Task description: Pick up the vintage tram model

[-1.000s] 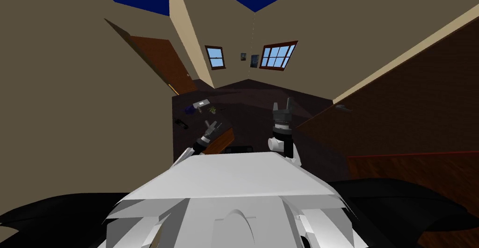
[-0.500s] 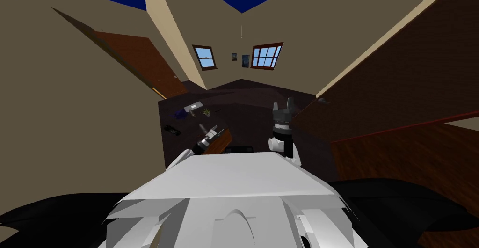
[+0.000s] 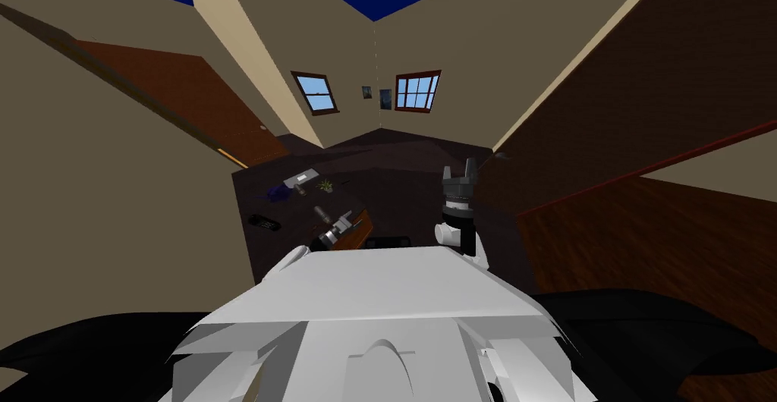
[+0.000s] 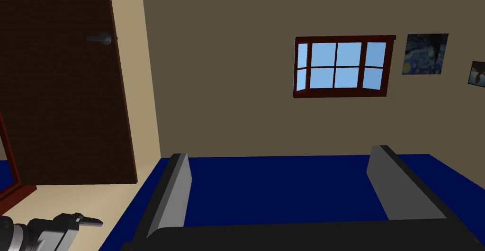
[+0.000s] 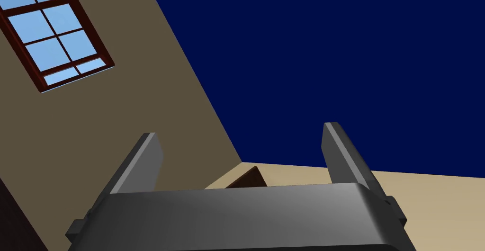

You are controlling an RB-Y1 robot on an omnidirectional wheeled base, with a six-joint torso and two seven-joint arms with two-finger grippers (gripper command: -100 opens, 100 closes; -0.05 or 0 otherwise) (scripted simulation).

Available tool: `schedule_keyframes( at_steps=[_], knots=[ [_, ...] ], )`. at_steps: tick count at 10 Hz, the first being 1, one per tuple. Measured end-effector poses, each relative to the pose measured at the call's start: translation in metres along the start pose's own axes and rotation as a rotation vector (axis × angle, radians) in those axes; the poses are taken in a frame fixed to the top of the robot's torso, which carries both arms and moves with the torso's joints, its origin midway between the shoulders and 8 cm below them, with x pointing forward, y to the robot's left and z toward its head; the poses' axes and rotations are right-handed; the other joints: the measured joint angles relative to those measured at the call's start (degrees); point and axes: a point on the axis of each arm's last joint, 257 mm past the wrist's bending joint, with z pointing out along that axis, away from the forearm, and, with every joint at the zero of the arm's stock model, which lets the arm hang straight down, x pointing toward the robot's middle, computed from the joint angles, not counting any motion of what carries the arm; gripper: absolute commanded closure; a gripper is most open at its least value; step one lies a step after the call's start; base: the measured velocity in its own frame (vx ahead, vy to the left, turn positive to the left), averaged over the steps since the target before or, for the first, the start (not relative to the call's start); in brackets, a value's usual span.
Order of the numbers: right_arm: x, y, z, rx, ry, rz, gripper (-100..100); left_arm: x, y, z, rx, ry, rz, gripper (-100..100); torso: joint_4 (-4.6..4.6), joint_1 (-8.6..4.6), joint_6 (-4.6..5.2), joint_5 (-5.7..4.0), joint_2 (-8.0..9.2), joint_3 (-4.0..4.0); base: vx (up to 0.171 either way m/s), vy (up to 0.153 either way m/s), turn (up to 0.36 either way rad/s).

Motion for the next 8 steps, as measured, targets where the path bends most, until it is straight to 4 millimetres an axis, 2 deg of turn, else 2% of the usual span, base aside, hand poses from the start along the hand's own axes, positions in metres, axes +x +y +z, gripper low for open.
schedule_keyframes(
  at_steps=[1,5,6,8],
  knots=[
    [0.000,0.000,0.000,0.000,0.000,0.000,0,0.020,0.001,-0.008,0.008,0.047,0.034,-100,0.00,0.00,0.07,0.00,0.02,0.01,-0.017,0.012,-0.212],
    [0.000,0.000,0.000,0.000,0.000,0.000,0,0.073,0.001,-0.034,0.056,0.201,0.175,-100,0.01,0.04,0.05,0.01,0.05,0.03,-0.024,0.009,-0.262],
    [0.000,0.000,0.000,0.000,0.000,0.000,0,0.085,0.003,-0.039,0.069,0.237,0.210,-100,0.01,0.04,0.02,0.01,0.03,0.02,-0.007,0.006,-0.027],
    [0.000,0.000,0.000,0.000,0.000,0.000,0,0.104,0.003,-0.052,0.091,0.300,0.259,-100,0.00,0.01,0.06,0.00,0.01,0.00,-0.015,0.005,-0.274]
  ],
)
